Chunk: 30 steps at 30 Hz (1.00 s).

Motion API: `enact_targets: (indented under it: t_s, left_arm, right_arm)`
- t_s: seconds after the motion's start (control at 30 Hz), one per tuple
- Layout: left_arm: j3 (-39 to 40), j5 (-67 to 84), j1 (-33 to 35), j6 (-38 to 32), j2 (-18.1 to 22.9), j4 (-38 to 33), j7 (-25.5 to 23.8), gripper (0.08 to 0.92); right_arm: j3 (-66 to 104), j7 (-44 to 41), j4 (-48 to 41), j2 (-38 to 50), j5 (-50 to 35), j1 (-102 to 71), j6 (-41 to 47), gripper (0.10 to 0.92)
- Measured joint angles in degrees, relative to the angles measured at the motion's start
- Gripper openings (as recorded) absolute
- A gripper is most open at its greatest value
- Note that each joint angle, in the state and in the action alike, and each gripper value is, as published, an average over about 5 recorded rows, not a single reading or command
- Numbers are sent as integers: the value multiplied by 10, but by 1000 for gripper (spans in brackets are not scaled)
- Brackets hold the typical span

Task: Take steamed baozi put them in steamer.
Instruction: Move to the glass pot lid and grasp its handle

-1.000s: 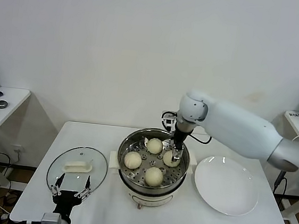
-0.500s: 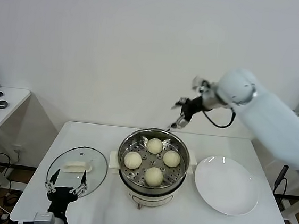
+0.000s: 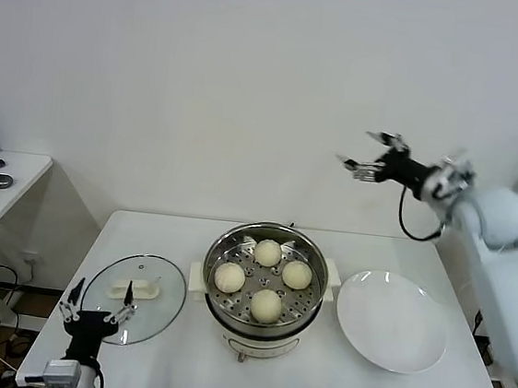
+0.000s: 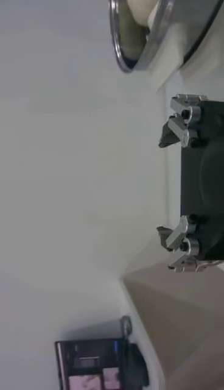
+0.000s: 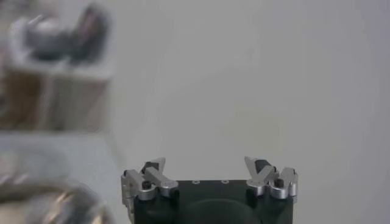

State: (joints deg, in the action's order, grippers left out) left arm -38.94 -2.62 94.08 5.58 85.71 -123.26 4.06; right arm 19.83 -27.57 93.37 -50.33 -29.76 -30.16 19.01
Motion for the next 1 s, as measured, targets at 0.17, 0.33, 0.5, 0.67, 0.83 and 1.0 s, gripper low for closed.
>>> enact_targets:
  t_s: [0.17,0.33,0.5,0.67,0.83,1.0]
  left_arm:
    - [-21,-75,-34,-24,-19,37,4,823]
    - [-24,-225,-67,-51,-49,91,38,823]
    - [-4,-406,-77,-63,-98,145,78,823]
    - [20,-553,-85,-71,-141,193,109,823]
    - [41,-630,-93,-74,-160,233,130,823]
    - [60,-663,-103,-67,-168,264,129,823]
  right_arm:
    - [127,85,27,-65,-26,-147,-59,823]
    - [189,141,49,-125,-34,-267,-107,823]
    - [221,178,67,-164,-35,-345,-137,823]
    - [243,206,75,-192,-39,-388,-154,823]
    - [254,222,82,-213,-41,-422,-165,823]
    - [260,233,87,-226,-41,-448,-176,823]
